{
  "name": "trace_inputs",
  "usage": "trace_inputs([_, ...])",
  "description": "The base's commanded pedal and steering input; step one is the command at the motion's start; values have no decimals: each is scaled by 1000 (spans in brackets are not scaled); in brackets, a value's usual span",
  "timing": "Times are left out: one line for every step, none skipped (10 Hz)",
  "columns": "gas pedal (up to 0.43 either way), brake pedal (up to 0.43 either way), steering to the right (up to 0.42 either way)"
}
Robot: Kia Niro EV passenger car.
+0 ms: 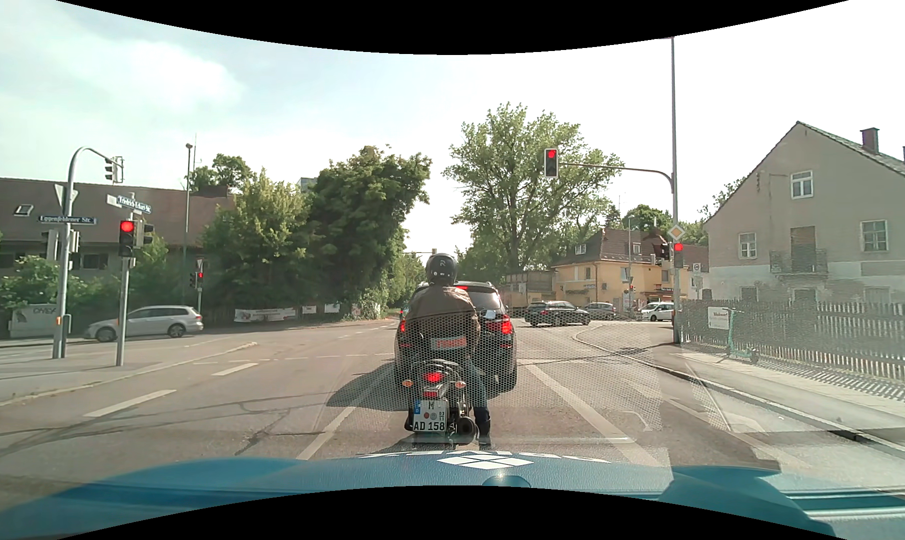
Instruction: Follow the waypoints while adhering to traffic rules and regulations
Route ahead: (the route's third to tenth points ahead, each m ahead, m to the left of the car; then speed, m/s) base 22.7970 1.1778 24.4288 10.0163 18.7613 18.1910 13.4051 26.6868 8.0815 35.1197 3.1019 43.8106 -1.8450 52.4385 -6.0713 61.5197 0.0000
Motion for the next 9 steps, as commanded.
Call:
trace_inputs([0,317,-11])
trace_inputs([0,317,-11])
trace_inputs([0,317,-11])
trace_inputs([0,317,-11])
trace_inputs([0,317,-11])
trace_inputs([0,317,-11])
trace_inputs([0,317,-11])
trace_inputs([0,317,-11])
trace_inputs([0,317,-11])
